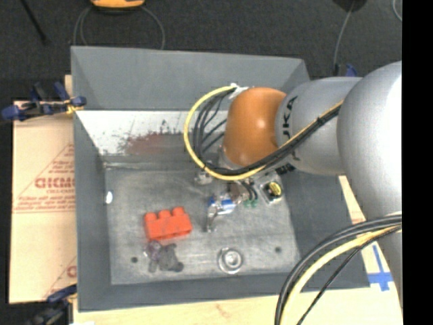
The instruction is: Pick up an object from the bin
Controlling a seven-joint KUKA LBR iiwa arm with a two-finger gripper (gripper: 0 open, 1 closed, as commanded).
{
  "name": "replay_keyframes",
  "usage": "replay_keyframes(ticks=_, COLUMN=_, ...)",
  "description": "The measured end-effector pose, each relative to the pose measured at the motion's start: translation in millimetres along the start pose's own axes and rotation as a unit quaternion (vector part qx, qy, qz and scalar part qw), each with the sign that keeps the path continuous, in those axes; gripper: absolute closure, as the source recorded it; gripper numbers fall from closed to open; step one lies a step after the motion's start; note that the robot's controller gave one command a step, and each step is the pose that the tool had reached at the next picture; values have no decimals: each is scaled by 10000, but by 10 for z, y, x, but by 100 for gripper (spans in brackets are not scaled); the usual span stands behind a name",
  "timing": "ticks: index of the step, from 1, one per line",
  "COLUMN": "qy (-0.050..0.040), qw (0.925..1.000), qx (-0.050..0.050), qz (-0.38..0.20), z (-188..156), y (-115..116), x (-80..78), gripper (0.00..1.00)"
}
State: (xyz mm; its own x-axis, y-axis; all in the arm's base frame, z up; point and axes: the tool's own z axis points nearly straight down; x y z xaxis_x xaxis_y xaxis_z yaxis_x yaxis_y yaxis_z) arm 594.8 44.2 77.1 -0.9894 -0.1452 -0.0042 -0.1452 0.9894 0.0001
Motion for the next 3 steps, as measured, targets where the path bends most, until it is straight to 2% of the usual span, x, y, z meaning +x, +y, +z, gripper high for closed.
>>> replay_keyframes(ticks=1, qy=-88, qw=9999, qx=-2, qz=105, z=11, y=-559, x=453, gripper=0)
replay_keyframes(ticks=2, qy=-97, qw=9999, qx=10, qz=84, z=-9, y=-551, x=430, gripper=100)
replay_keyframes(ticks=3, qy=-22, qw=9927, qx=29, qz=-1209, z=-1043, y=-1336, x=622, gripper=100)
